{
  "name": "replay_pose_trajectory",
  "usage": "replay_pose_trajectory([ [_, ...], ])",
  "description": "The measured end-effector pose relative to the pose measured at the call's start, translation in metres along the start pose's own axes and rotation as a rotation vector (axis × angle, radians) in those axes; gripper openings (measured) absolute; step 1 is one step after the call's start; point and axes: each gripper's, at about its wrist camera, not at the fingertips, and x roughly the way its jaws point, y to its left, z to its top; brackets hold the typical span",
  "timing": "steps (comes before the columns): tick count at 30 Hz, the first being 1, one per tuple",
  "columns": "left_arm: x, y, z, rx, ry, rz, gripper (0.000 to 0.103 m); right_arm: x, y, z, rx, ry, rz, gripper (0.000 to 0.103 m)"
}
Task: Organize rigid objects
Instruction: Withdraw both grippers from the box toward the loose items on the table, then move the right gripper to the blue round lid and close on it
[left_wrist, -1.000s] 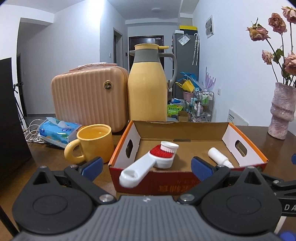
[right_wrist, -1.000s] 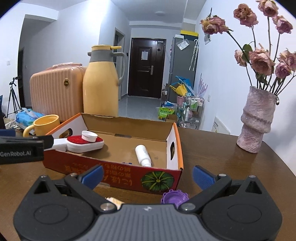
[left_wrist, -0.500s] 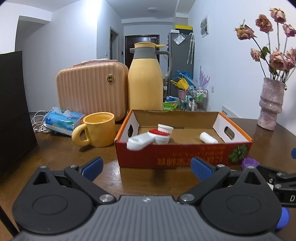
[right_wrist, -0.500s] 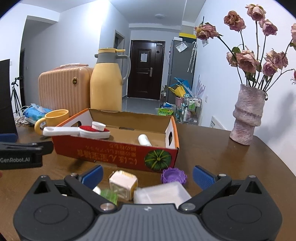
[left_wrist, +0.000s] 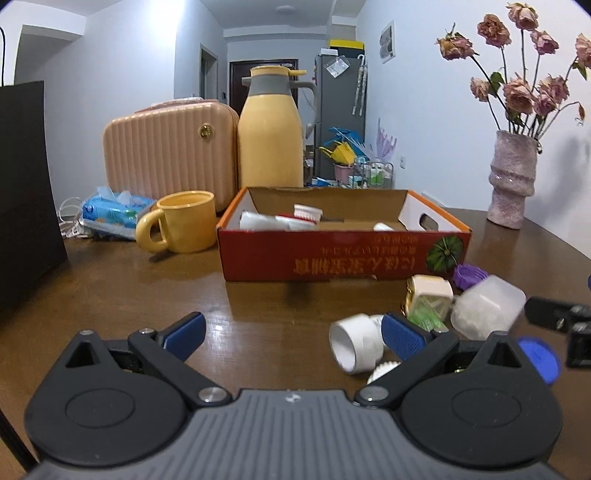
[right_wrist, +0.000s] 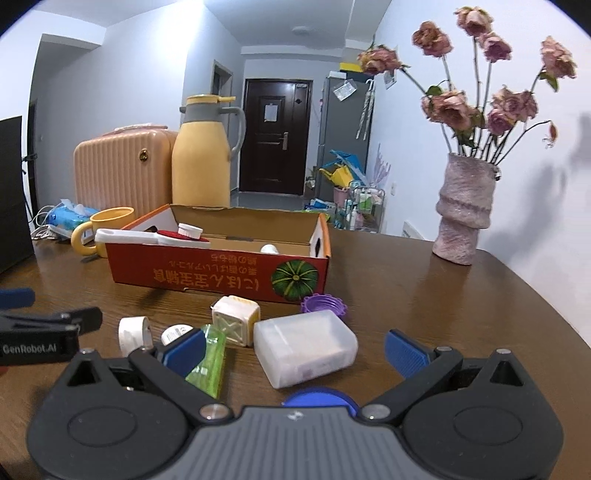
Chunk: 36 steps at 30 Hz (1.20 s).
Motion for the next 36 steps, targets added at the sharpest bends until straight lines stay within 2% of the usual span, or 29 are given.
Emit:
replay_pose_trajectory([
  [8,-0.007,0.007,-0.005,-0.022,-0.004,-0.036,0.103,-0.026,-0.007,-0.022,0.004,-0.009,-0.047,0.103],
  [16,-0.009,0.01,-0.009,-0.039,0.004,-0.056,0.103,-0.028,-0.02,-0.043,0.013,0.029,-0.06,0.103],
  [29,0.0,0.004,-0.014,-0.014,0.056,-0.051,0.103,0.013,-0.024,-0.044,0.001,0.093,-0.007,0.103],
  [36,0.006,0.003,-0.015,-0.009,0.081,-0.058,0.103,0.037,-0.02,-0.041,-0.031,0.148,0.024,0.094],
])
